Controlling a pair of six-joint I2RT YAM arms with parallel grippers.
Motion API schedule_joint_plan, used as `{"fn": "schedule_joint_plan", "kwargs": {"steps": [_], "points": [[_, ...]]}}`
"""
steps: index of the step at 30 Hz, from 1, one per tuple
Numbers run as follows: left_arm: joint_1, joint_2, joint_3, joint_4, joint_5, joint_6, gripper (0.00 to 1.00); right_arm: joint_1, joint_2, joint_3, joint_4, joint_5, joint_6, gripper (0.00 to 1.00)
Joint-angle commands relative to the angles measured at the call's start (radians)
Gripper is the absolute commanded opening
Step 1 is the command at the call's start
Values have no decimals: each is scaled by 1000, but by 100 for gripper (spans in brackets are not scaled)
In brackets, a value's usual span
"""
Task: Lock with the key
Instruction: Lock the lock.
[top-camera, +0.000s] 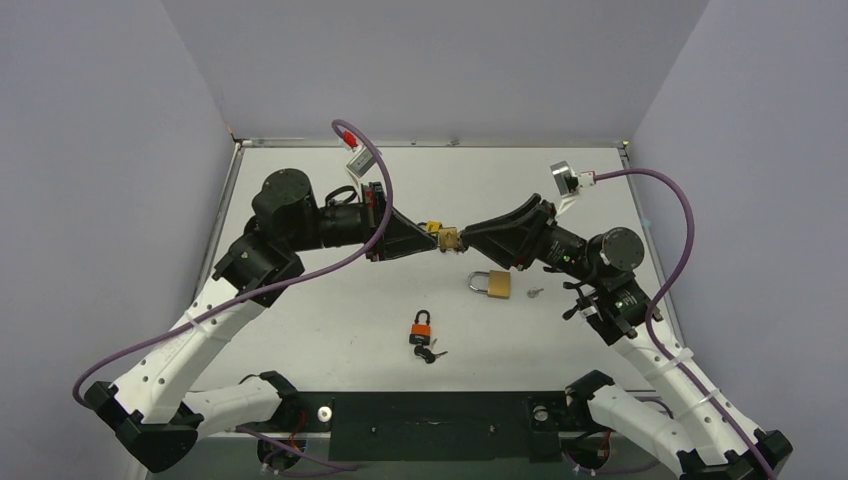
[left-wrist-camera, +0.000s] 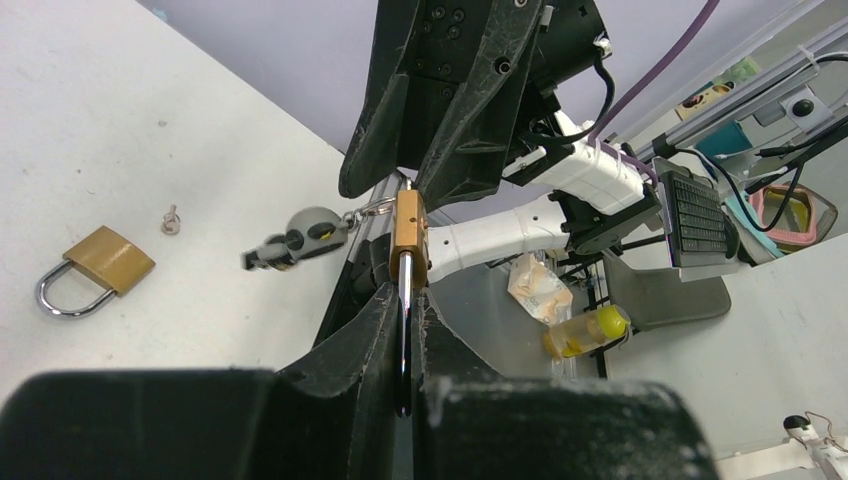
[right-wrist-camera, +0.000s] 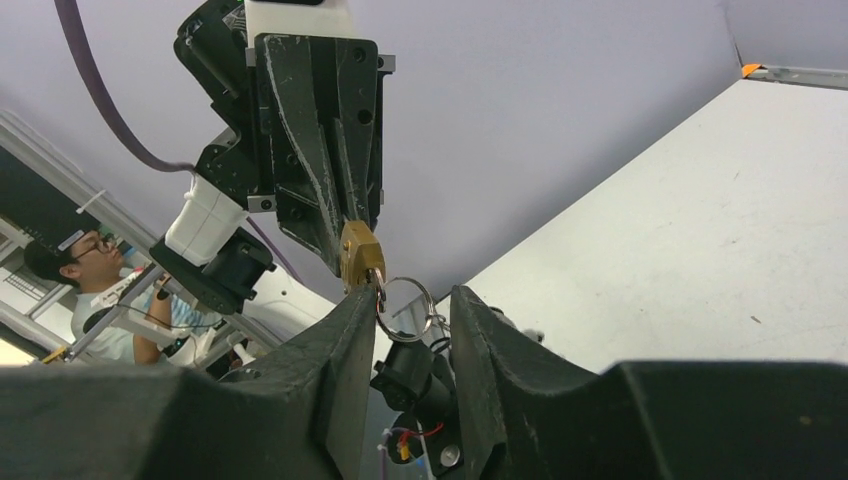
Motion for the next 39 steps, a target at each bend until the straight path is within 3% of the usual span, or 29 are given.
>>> {"fn": "schedule_joint_plan", "kwargs": {"steps": [1,10,18,35,39], "points": [[6,-4,60,20,-11,15,0,6,7,14,66,-28,-9,29],[6,14,64,18,-14,12,0,23,2,16,50,-33,-28,25],[6,19,67,16,-10,13,0,42,1,24,-2,-11,-68,0],[91,-23,61,-139,11,125,0,-44,-36,-17,-46,4,-86,0],[116,-27,43,-199,-71,134,0,-59,-17,-25,-117,45,-111,0]]}}
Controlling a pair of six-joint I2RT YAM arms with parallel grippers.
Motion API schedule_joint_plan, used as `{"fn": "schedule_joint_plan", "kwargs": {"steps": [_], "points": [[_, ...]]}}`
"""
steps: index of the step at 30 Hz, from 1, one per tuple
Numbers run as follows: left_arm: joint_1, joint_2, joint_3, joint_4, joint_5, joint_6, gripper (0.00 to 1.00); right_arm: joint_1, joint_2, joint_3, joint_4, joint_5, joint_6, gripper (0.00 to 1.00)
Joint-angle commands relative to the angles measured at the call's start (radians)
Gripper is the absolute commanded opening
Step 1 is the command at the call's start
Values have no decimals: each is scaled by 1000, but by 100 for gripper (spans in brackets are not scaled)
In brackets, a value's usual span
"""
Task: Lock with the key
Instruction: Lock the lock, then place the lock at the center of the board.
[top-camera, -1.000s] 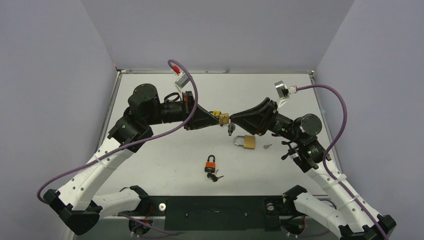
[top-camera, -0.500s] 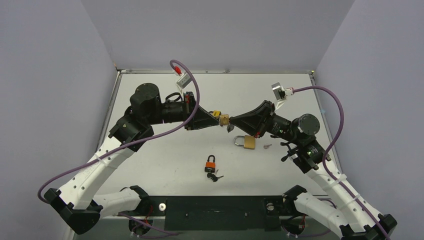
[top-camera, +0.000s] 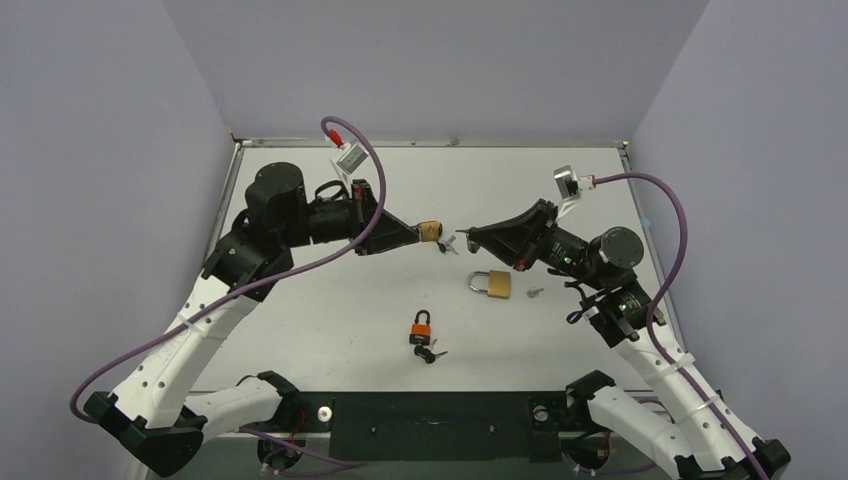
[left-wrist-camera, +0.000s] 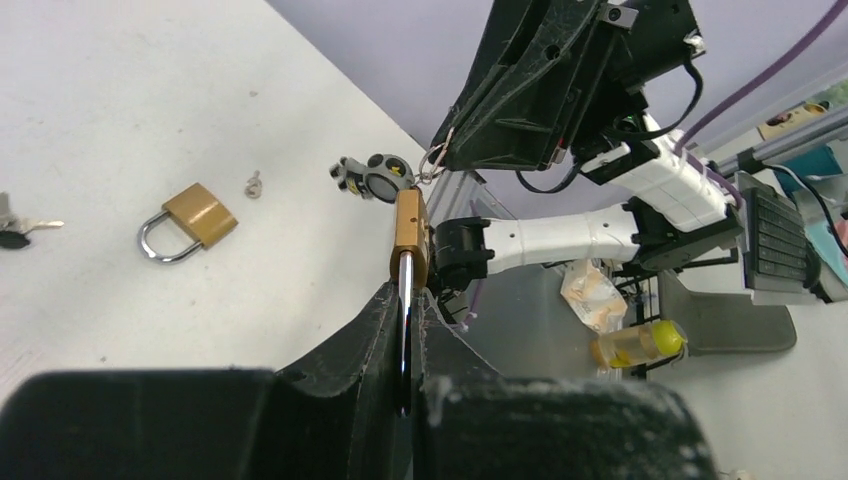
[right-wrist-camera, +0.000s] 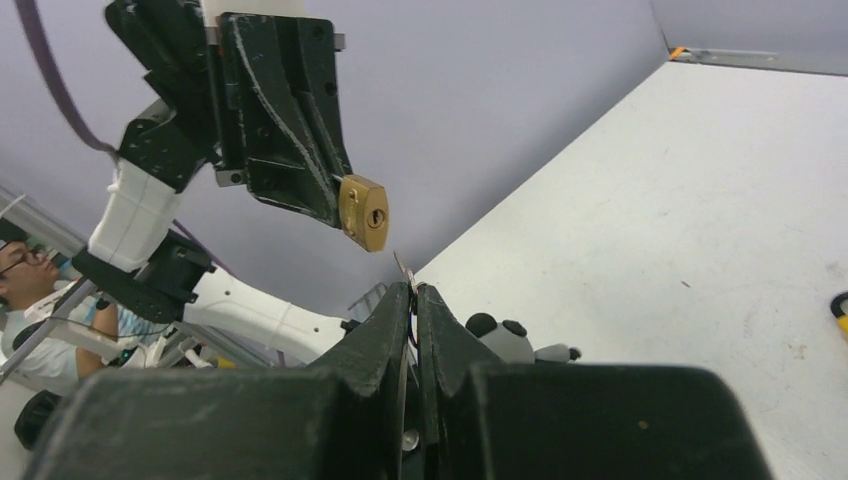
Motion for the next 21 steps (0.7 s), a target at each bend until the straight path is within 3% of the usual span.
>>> {"fn": "schedule_joint_plan", "kwargs": {"steps": [1,7,10,21], "points": [[28,-26,7,-60,-136,31,0,-10,24,6,-65,84,-74,0],[33,13,-69,-196,-492,-11,0,56,155,27,-216,283,-154,0],[49,42,-162,-173,-628,-49,0,116,258,55,-262,433,-184,0],[115,236,-354,53,-640,-143,0,251,698,239,-227,558,-115,0]]}}
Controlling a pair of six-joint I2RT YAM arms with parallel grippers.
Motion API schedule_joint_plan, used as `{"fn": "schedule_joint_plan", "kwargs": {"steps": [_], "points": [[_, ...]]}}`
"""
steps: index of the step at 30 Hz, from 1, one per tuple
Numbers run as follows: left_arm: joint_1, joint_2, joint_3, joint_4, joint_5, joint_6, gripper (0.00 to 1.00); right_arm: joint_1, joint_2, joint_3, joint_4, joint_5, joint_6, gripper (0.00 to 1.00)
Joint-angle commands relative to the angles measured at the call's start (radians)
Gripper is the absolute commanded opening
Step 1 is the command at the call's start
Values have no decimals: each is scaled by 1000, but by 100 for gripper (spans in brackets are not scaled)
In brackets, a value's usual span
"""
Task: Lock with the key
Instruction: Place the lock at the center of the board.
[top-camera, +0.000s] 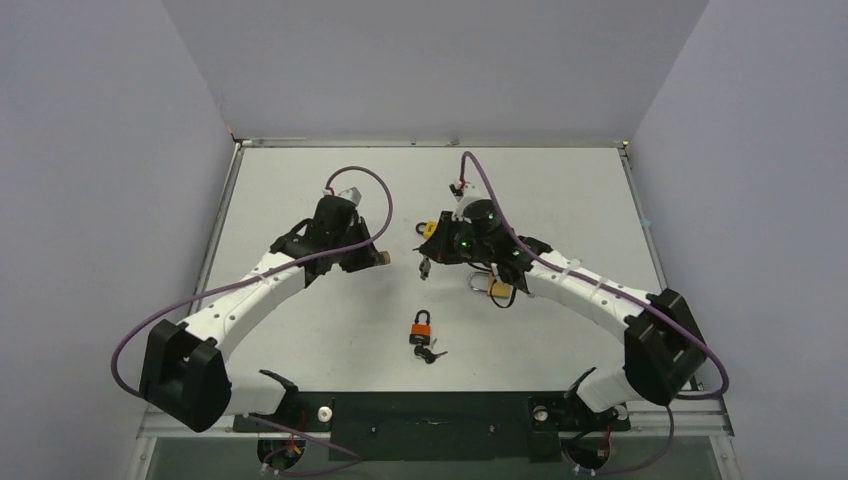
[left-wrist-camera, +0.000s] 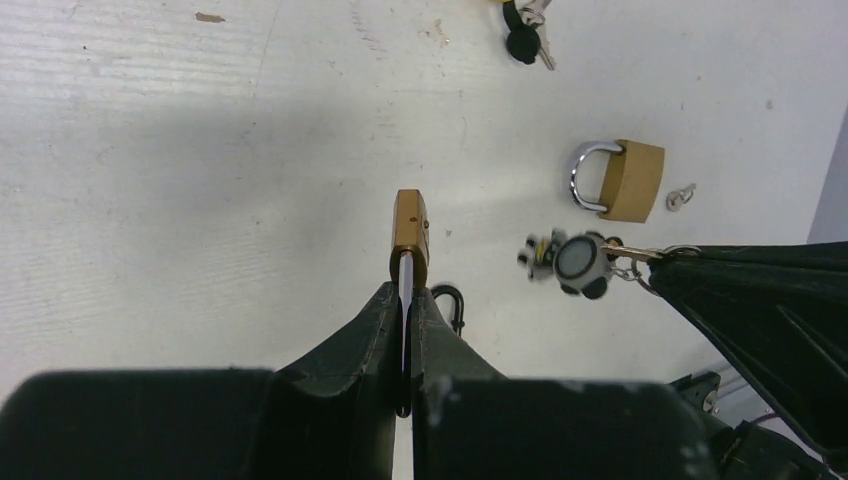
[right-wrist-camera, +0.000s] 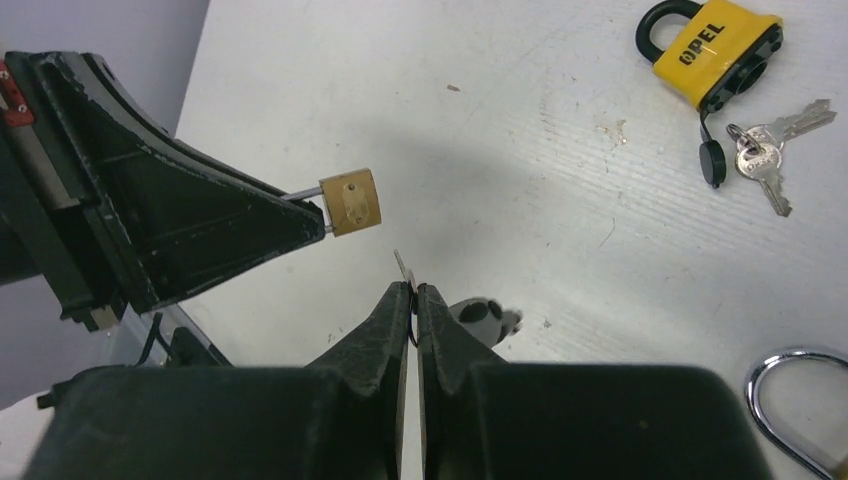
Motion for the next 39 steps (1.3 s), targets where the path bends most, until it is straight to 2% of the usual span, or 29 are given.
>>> {"fn": "schedule_joint_plan", "kwargs": {"steps": [1,12,16,21,25,35,39], "points": [[27,67,-20,179,-5,-50,0,28,142,121,56,78,44,0],[75,286,-76,342,139,-98,0,87,420,313,19,122,127,0],[97,320,-98,375,157,-108,9,104,462,355,-15,147,127,0],[120,323,-117,354,137,-104,29,105,495,373,-37,161,129,0],[134,272,-137,318,76,-100,36,109,521,382,-39,154,133,0],[155,50,-159,166,-200,-72,39,142,572,434,-61,133,115,0],[156,-31,-147,120,-220,-39,40,160,603,483,-97,136,89,2]]}}
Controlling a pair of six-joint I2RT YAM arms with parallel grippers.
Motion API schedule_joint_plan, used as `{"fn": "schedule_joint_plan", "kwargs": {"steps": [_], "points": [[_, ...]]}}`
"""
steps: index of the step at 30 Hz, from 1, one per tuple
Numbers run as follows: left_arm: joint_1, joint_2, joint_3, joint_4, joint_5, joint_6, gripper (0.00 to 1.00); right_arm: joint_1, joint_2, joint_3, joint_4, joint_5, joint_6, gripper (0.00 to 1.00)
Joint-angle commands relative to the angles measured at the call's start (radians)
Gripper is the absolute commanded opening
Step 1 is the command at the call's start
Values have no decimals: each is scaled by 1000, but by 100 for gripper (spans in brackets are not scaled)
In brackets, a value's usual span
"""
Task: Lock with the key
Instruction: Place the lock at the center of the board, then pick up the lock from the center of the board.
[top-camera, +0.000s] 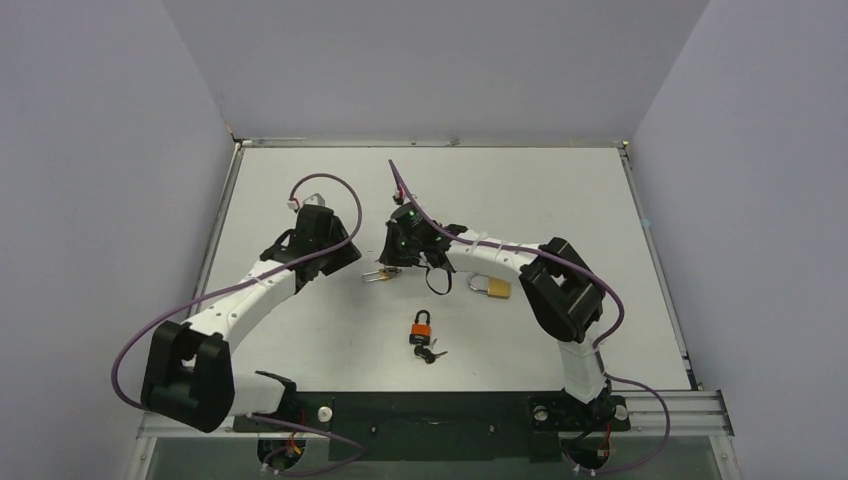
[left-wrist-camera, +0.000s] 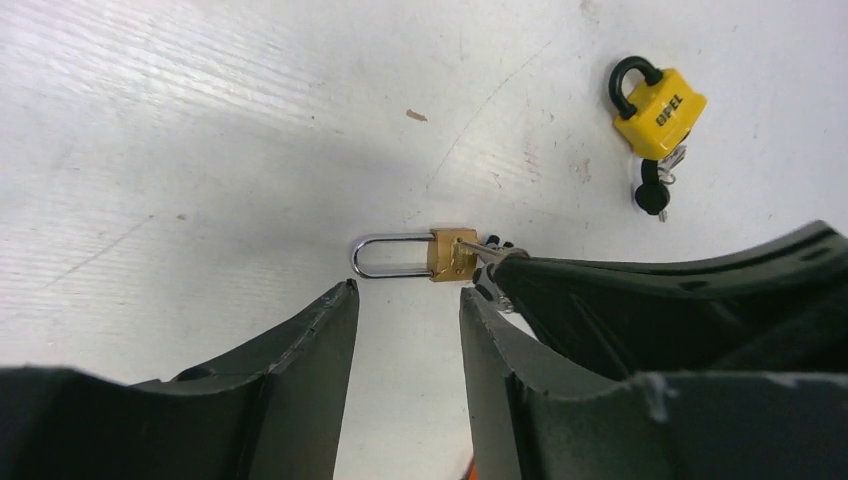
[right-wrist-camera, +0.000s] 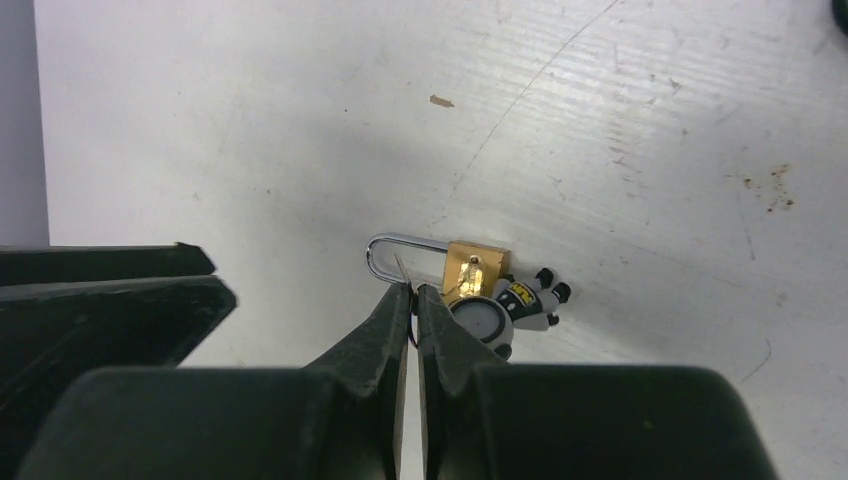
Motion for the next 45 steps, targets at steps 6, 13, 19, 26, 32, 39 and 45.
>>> {"fn": "schedule_joint_plan", "kwargs": {"steps": [6,13,19,26,32,39,45], "points": [[7,-169,31,-113,-43,91,44,27,33,108,-49,13,-68,31],[7,-250,32,-146,-1,103,46,29,-16,116,-91,36,-107,48],[7,-305,4,-153,41,108,46,30,-190,-11,-125,131,-121,51],[7,-375,-30,-166,71,111,46,105,-448,-296,-208,303,-50,52],[7,-438,-58,-173,101,102,46,230,-545,-410,-261,418,63,63],[7,-481,-76,-201,112,105,46,315,-475,-423,-267,492,156,70],[7,-492,-76,-203,118,103,46,372,-370,-382,-247,497,189,71]]}}
